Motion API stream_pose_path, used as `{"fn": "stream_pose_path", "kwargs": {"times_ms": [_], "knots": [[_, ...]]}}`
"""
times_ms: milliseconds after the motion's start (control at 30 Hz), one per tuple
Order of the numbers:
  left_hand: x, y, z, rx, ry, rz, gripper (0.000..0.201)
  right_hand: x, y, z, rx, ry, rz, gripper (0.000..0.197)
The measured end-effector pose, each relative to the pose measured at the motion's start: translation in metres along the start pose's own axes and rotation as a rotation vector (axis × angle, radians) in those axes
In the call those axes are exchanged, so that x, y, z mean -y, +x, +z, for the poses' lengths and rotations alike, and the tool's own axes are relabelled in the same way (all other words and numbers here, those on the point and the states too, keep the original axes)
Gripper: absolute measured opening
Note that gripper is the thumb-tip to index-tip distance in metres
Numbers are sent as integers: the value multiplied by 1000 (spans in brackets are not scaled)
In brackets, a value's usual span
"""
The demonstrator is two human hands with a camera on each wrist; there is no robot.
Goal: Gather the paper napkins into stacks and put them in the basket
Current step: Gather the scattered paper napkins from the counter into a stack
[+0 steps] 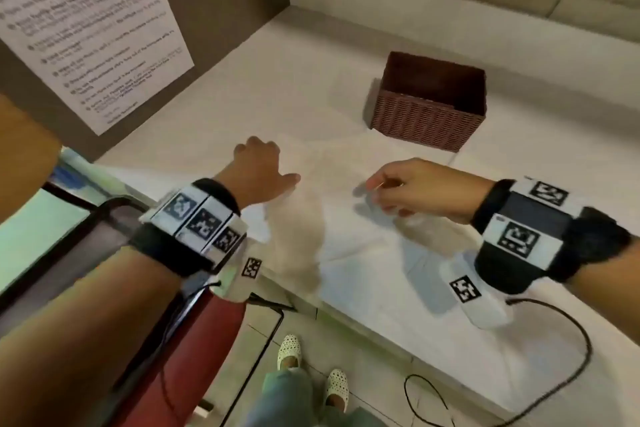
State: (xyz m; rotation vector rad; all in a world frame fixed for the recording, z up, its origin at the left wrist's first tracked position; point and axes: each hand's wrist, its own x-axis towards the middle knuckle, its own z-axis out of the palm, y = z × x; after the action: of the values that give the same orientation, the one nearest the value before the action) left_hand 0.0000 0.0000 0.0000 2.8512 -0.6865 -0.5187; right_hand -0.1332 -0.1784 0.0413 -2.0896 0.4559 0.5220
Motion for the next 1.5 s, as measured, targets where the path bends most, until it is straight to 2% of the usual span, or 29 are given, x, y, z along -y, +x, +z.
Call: {"fn": "stream_pose_path", "kwargs": {"times_ms": [67, 167, 300, 333, 467, 633, 800, 933, 1066, 1166, 1233, 1333, 1433, 1500], "knots": [[1, 16, -5, 61, 66, -61, 67, 8, 14, 4, -32, -215, -9, 33], [7, 41, -8, 127, 76, -132, 75, 21, 29, 15, 27, -515, -9, 37], [8, 53, -10, 130, 97, -80, 81, 33, 43, 23, 64, -606, -21, 29], [7, 54, -10, 137, 73, -69, 80, 36, 46, 22, 62, -592, -21, 26], [12, 58, -2, 157, -54, -47, 85, 45, 58, 13, 22, -424, 16, 38], [21, 59, -4, 174, -178, 4, 57, 46, 67, 12, 6, -162, 60, 40], [32, 51, -20, 153, -537, 62, 36, 54, 67, 14, -37, 41, 12, 38], [33, 39, -32, 176, -747, 141, 23, 61, 72, 19, -96, 123, 7, 50], [31, 26, -40, 148, -857, 206, 23, 66, 72, 23, -53, 280, 53, 45], [28, 14, -47, 122, -944, 234, 22, 72, 63, 23, 13, 392, -9, 14], [23, 4, -52, 117, -1025, 257, 19, 75, 55, 24, 1, 446, -98, 4], [13, -14, -57, 164, -1114, 307, 24, 77, 46, 24, -28, 567, -199, 15], [17, -31, -57, 186, -1096, 319, 42, 74, 37, 12, -10, 587, -204, 26], [33, -43, -47, 153, -1060, 279, 31, 69, 30, -3, -24, 481, -224, 23]]}}
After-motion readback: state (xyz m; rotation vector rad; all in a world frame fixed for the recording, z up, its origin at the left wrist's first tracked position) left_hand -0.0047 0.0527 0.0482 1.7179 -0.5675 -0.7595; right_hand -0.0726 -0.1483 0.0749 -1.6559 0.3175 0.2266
